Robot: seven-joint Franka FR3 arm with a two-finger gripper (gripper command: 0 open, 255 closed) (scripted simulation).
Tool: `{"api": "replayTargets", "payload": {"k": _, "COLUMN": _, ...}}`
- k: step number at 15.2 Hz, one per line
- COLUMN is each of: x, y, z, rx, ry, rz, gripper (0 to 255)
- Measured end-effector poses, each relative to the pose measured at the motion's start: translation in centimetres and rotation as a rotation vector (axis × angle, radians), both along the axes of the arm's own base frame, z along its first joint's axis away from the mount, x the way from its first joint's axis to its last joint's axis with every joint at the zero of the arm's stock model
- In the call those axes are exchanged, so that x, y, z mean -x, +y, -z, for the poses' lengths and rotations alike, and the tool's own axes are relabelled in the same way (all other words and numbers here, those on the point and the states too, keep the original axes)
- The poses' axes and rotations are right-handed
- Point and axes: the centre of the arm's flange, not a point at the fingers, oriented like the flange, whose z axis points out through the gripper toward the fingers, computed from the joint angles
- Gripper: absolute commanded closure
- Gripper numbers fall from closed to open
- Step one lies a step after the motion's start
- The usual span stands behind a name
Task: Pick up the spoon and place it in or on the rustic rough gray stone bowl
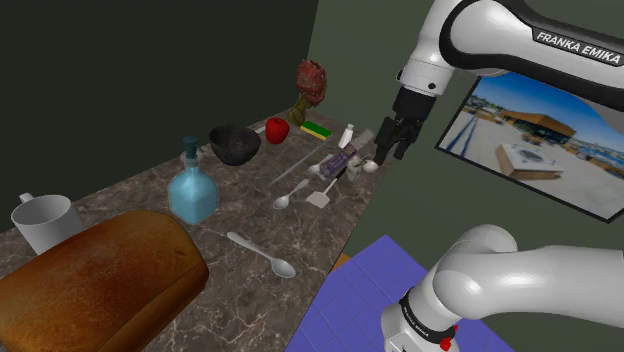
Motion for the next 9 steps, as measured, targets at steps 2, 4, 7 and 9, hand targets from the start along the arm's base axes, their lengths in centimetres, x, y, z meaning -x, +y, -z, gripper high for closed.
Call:
{"api": "replayTargets", "payload": {"k": 2, "x": -0.3, "y": 0.3, "z": 0.5, "rx": 0.002, "ry": -0.004, "rz": -0.006, "gripper": 0}}
{"api": "replayTargets", "payload": {"k": 4, "x": -1.4, "y": 1.3, "z": 1.9, "rx": 0.01, "ry": -0.021, "rz": -0.026, "gripper": 0}}
{"api": "replayTargets", "payload": {"k": 7, "x": -2.9, "y": 3.2, "z": 4.5, "rx": 0.024, "ry": -0.054, "rz": -0.061, "gripper": 0}}
{"api": "replayTargets", "payload": {"k": 9, "x": -4.0, "y": 4.3, "z": 6.1, "rx": 0.033, "ry": -0.077, "rz": -0.085, "gripper": 0}}
